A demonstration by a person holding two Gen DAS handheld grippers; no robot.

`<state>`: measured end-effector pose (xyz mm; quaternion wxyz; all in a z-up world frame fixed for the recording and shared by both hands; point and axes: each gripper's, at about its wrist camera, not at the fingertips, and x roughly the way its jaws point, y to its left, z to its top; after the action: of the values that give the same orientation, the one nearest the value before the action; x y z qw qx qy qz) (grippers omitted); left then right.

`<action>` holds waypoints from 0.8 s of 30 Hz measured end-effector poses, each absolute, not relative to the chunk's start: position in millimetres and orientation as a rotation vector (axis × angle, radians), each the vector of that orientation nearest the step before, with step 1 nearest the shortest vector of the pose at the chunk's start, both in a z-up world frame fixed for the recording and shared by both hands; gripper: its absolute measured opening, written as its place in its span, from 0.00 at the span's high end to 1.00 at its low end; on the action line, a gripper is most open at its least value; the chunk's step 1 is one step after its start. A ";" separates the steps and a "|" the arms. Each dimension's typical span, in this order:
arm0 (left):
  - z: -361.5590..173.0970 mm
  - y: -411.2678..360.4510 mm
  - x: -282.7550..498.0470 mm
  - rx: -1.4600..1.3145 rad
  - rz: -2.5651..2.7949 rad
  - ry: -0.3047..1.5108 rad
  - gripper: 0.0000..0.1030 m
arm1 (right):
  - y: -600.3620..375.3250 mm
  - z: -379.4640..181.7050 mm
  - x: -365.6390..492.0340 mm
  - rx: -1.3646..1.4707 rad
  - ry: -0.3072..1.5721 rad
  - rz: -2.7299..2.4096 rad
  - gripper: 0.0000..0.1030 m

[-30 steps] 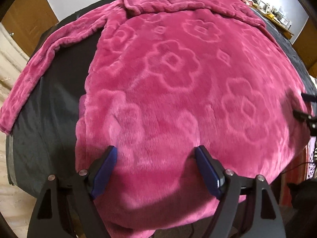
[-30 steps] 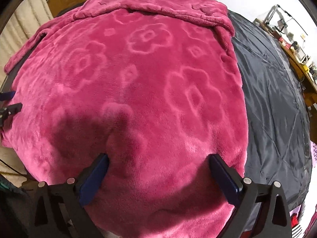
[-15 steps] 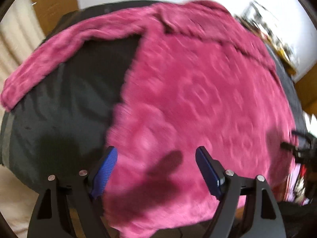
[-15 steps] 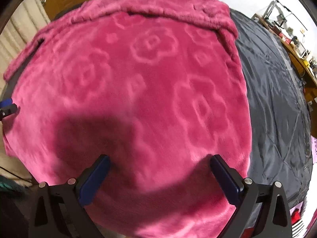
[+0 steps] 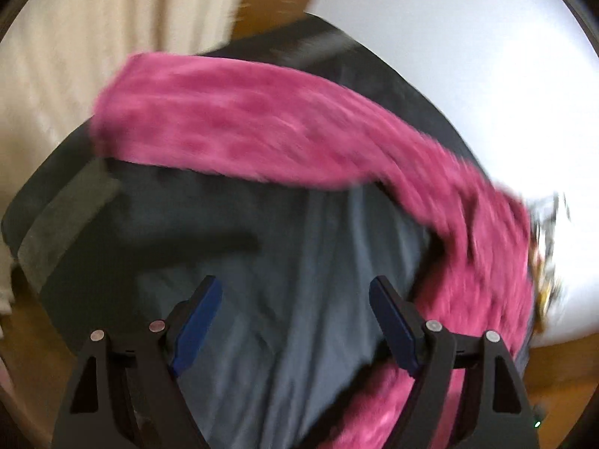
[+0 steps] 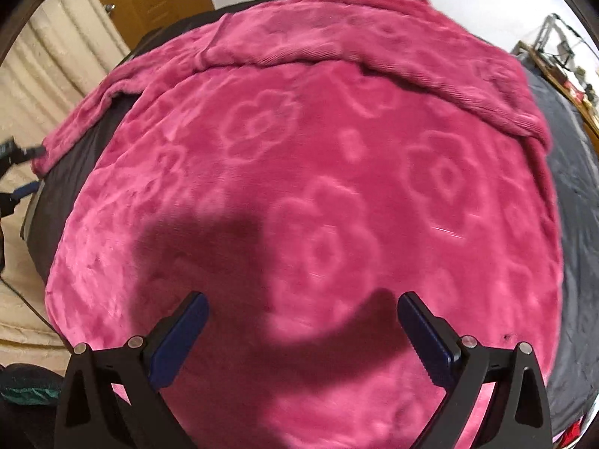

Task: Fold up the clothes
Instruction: 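Grasp the opposite robe edge with the left gripper and lift it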

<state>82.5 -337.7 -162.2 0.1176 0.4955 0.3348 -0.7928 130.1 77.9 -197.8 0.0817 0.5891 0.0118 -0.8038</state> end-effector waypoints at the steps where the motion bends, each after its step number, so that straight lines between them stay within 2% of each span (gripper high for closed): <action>1: -163.6 -349.8 81.5 1.431 -2.294 1.012 0.19 | 76.1 -198.8 129.1 1.769 0.038 -2.397 0.01; 10: -183.5 -418.8 68.5 1.332 -2.154 1.231 0.19 | 63.8 -208.9 112.4 1.846 0.050 -2.386 0.01; 17: -193.9 -435.3 56.7 1.335 -2.120 1.298 0.19 | 57.1 -214.2 99.0 1.885 0.055 -2.398 0.01; 24: -207.5 -439.3 55.7 1.345 -2.056 1.449 0.19 | 60.7 -215.3 98.3 1.909 0.049 -2.410 0.01</action>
<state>55.7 -439.3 -207.5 0.1441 0.4667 0.5027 -0.7133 98.3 60.7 -215.3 0.0332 0.6205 0.0159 -0.7833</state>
